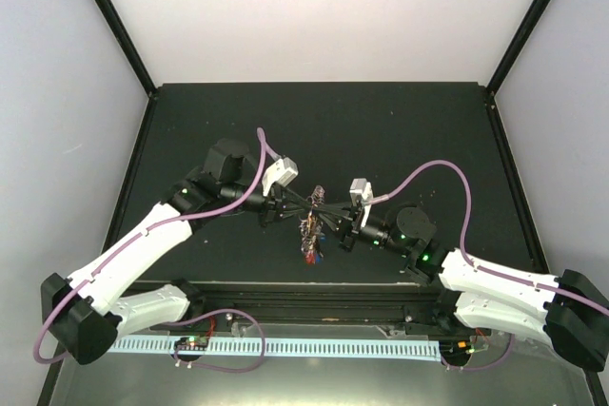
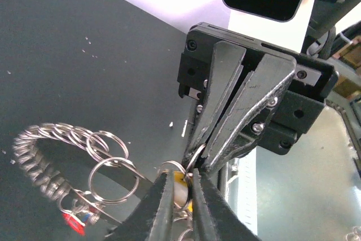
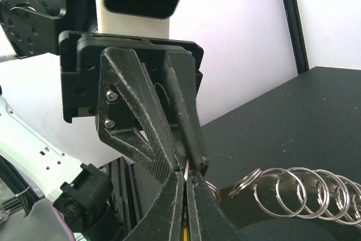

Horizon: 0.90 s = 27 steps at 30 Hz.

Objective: Remove the keys from the keyring

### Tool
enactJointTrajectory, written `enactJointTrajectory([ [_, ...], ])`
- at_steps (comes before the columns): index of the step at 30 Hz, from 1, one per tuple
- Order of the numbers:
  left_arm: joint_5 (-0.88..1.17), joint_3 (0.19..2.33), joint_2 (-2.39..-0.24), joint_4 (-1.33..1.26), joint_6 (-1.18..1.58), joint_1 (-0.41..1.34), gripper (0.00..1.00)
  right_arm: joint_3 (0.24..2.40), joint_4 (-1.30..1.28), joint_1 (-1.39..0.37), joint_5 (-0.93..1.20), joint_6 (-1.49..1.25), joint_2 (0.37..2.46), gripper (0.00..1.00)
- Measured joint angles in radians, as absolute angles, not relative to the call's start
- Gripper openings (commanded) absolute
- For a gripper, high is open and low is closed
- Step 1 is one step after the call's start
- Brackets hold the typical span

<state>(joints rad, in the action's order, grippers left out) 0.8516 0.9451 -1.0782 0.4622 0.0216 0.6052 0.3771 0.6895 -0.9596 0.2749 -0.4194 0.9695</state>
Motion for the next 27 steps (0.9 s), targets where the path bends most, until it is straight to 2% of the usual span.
enactJointTrajectory([
  [2,0.86,0.945,-1.081,0.463,0.025,0.609,0.02,0.377,0.685,-0.959,0.272,-0.422,0.97,0.01],
  [9,0.858,0.945,-1.081,0.462,0.018,0.616,0.02,0.377,0.655,-0.96,0.258,-0.429,0.953,0.01],
  [19,0.874,0.945,-1.052,0.412,0.017,0.63,0.02,0.378,0.519,-0.968,0.184,-0.453,0.828,0.01],
  [27,0.875,0.937,-1.022,0.403,0.016,0.63,0.01,0.407,0.466,-0.968,0.196,-0.53,0.824,0.01],
])
